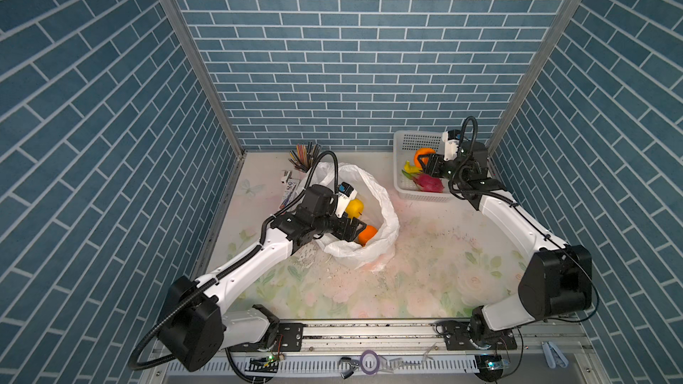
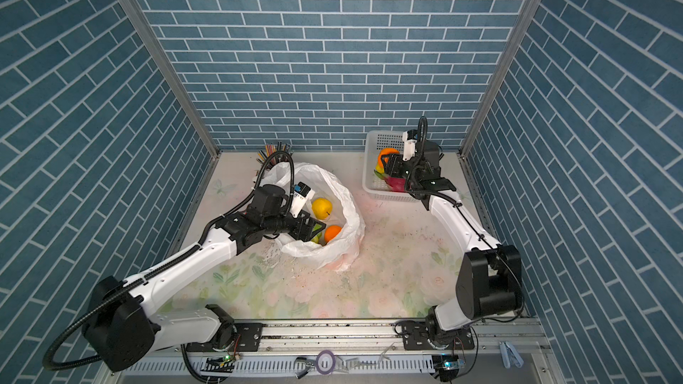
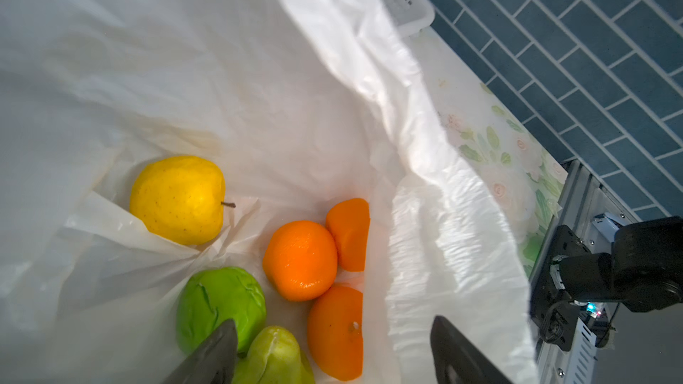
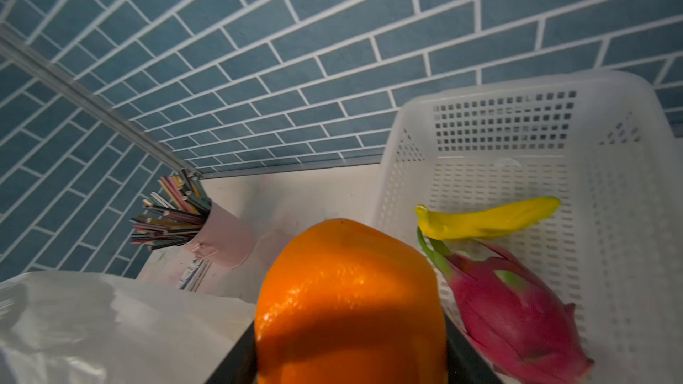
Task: Untie the knot of the plastic bag and take out the fruit
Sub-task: 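Lift the orange out with the right gripper and carry it to the basket, then lower the orange into the basket and open the right gripper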
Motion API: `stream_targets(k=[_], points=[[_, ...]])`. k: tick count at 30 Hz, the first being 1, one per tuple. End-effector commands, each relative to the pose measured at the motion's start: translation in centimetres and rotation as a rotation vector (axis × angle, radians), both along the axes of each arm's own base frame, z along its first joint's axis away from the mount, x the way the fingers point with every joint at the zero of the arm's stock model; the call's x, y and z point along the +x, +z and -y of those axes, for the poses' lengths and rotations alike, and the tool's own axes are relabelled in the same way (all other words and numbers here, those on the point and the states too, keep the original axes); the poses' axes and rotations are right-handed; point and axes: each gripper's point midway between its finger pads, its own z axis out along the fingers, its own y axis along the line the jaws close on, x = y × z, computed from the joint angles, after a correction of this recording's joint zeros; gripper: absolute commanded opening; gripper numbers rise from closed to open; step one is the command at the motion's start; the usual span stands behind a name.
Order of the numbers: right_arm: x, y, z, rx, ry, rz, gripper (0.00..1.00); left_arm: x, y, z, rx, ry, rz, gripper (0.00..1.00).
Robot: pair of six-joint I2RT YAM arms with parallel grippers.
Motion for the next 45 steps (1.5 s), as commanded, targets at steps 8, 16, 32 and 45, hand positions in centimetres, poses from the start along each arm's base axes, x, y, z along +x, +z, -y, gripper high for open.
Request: stream_targets(k=[8, 16, 32, 45], points=[[3.4, -7.8, -0.7, -0.14, 0.064, -0.277, 0.54, -0.4, 7.9, -0.9, -0.088, 0.019, 0.282, 0.85], [4.5, -12.6, -1.3, -0.156, 0.093, -0.391, 0.53, -0.8, 8.6, -1.1, -0.09, 0.012, 0.306, 0.87], [4.0, -18.1, -0.8, -0.269, 0.093, -0.522, 0.77, -0.1, 6.9, -0.6, -0.043, 0.004, 0.28, 0.87], [2.5, -7.4, -1.6, -0.258, 0.061, -0.311, 0.83, -0.2, 5.9, -1.0, -0.036, 0.06, 0.227, 0.85]])
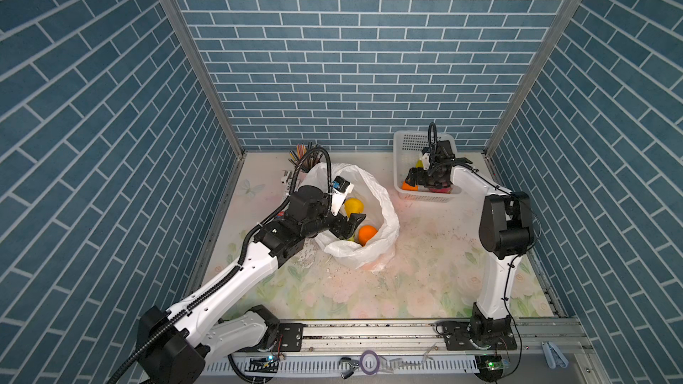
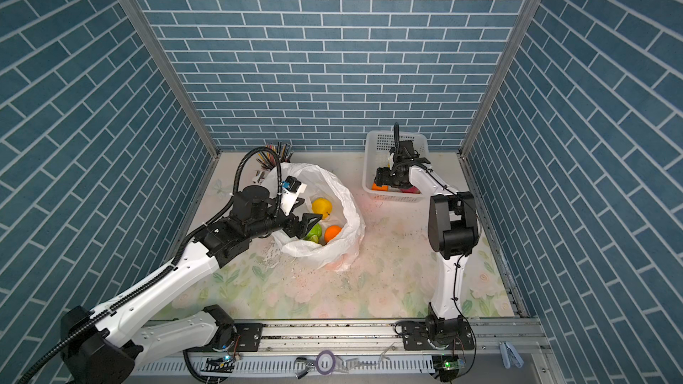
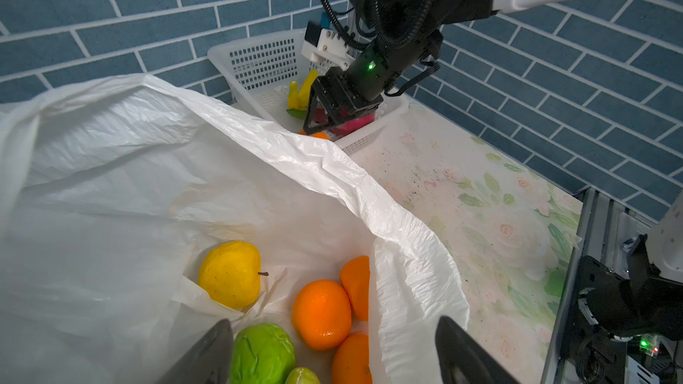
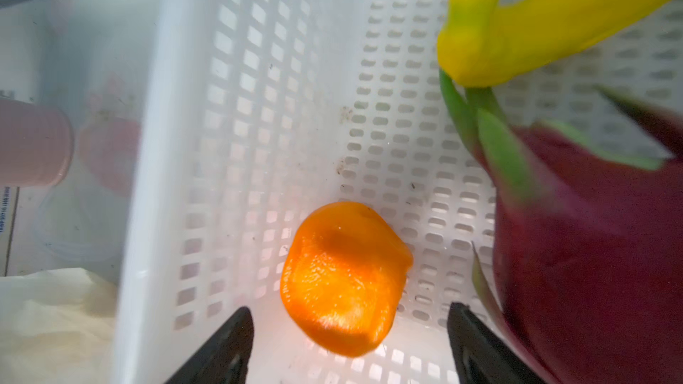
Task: Untie the knot of the plastic bag and take out the fruit
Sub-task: 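Lower the orange into the basket and open the right gripper, then return the right gripper to the bag while the left gripper reaches inside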
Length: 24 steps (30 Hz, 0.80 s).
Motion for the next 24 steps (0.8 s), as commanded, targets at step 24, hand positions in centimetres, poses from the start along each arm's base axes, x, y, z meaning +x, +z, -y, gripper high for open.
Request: stream_targets(k=[24], points=[[-21.2, 5.3, -11.6, -0.011, 0.317, 0.265, 0.84, -10.6, -14.8, 1.6, 0.01, 0.039, -0.341, 0.53]])
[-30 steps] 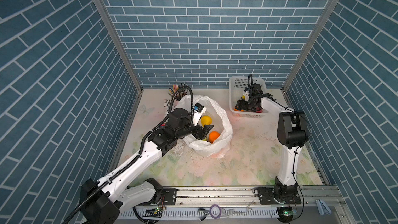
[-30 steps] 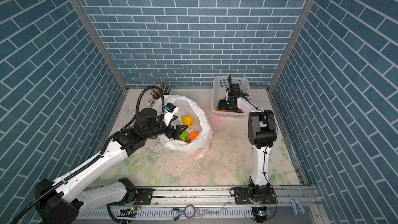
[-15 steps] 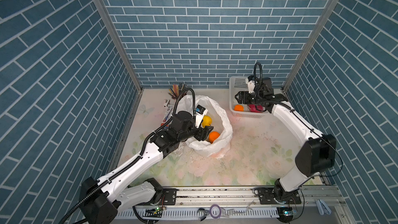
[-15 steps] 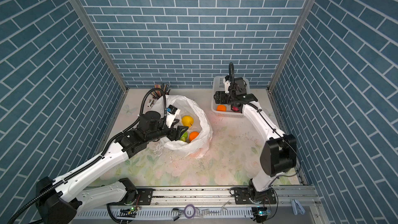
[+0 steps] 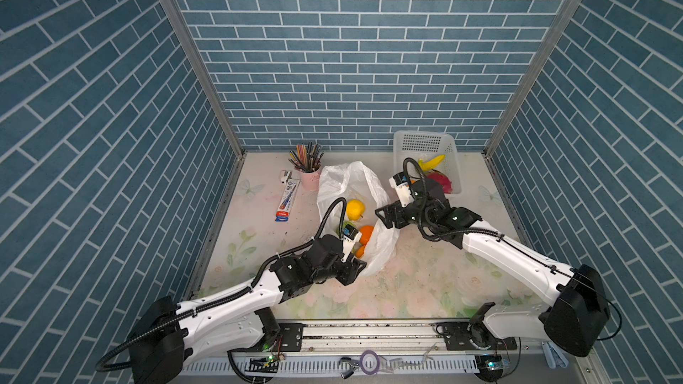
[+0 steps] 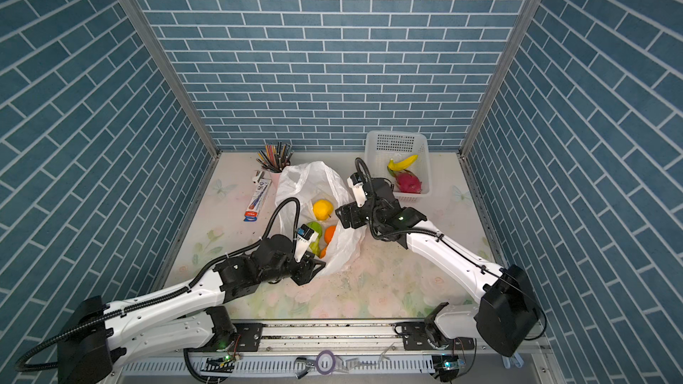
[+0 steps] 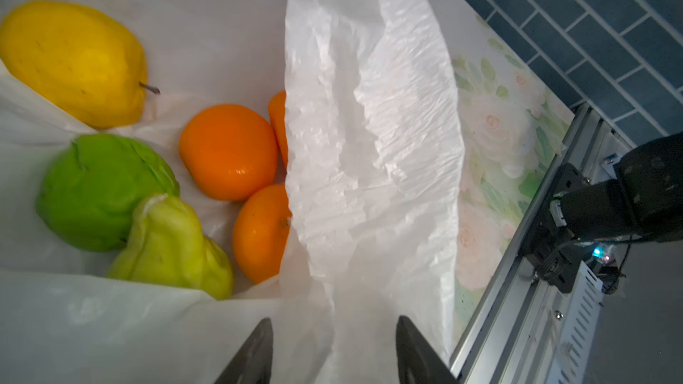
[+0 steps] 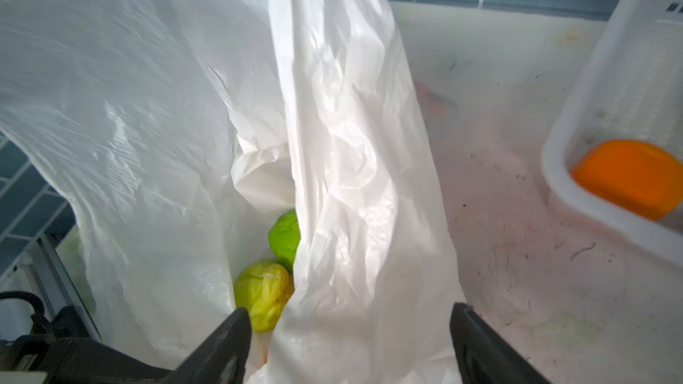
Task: Untie the knot of the plastic bag and take out the fruit
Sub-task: 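Return the right gripper to the bag while the left gripper reaches inside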
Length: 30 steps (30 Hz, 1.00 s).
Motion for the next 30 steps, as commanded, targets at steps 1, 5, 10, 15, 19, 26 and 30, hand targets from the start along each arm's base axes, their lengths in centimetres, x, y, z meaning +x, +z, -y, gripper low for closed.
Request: stream_targets(k=[1, 5, 10, 15, 19, 26, 30], points=[[0.0, -3.1, 1.1, -0.145, -0.064, -0.005, 0.83, -0.2, -1.0, 0.1, -0.047, 0.062, -0.014, 0.53], [-0.6, -5.9, 2.0, -0.235, -0.094, -0.068, 0.77, -0.1, -2.1, -0.4, -0.021, 0.078, 0.009, 0.53], [-1.9, -6.1, 0.9, -0.211, -0.058, -0.073, 0.73, 1.4, 1.7, -0.2, -0.064, 0.114, 0.116, 0.61], [-2.2, -5.4, 0.1, -0.141, -0.065, -0.093, 0.68, 3.1, 5.6, 0.2, -0.088, 0.168, 0.182, 0.62], [-2.2, -4.7, -0.6, -0.077, -0.08, -0.112, 0.65, 4.4, 6.2, 0.3, -0.032, 0.219, 0.174, 0.62], [-2.4, -4.8, -1.2, -0.009, -0.115, -0.172, 0.61, 8.0, 4.0, -1.1, 0.126, 0.351, 0.129, 0.57], [-2.4, -4.8, -1.5, 0.013, -0.144, -0.213, 0.61, 9.7, 2.0, -2.1, 0.172, 0.388, 0.069, 0.54]])
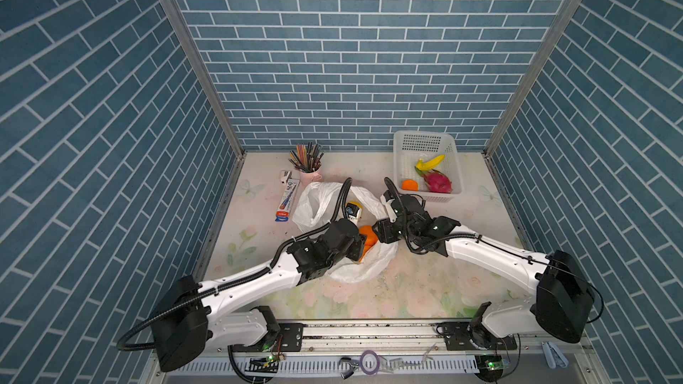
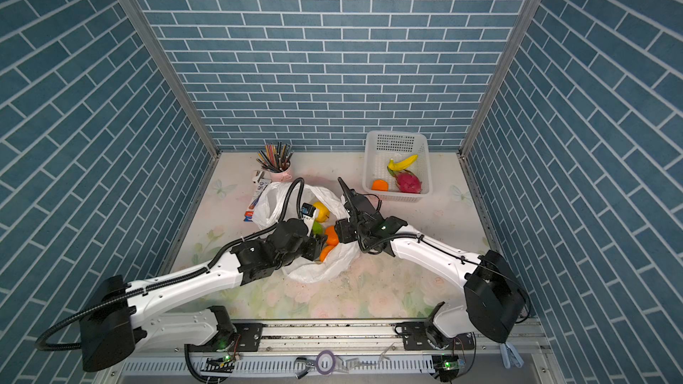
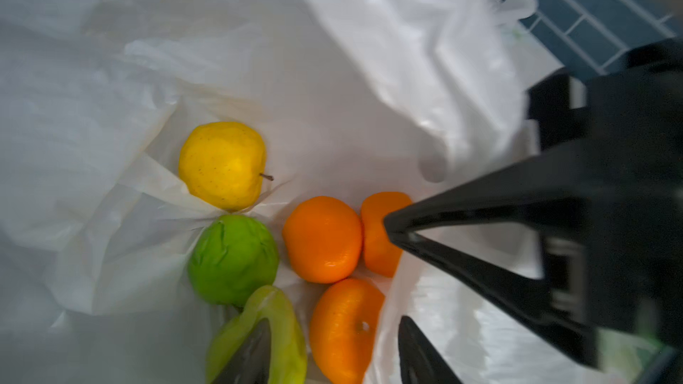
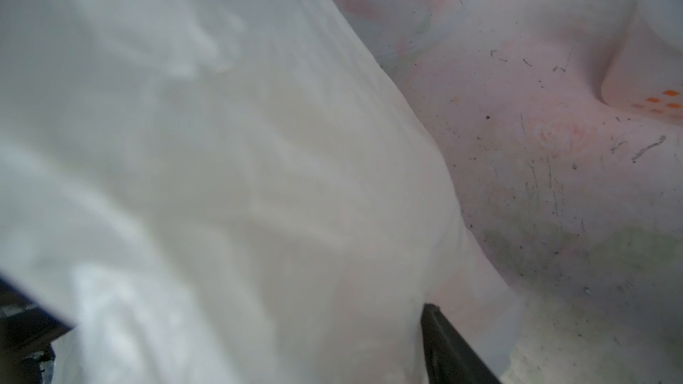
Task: Untie the knot of the plastic bag and take out the fruit
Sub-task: 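Return the right gripper to the bag while the left gripper reaches inside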
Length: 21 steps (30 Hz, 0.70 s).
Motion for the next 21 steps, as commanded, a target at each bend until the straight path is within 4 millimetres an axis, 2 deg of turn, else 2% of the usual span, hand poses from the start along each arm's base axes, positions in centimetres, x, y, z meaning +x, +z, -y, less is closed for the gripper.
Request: stream_targets(k=[1, 13, 21], points=[[-0.4, 0.2, -0.4, 0.055, -0.046, -0.061, 0.61, 1.2, -1.3, -1.5, 0.043, 0.062, -0.049, 0.54], [-0.5, 0.3, -1.1, 0.079, -0.036, -0.083, 0.61, 5.0, -5.3, -2.3, 0.152, 0.133, -0.162, 0.55], [-0.3, 0.9, -1.1, 0.082, -0.037, -0.071, 0.61, 6.1, -7.8, -2.8, 0.217, 0.15, -0.188, 0.71]])
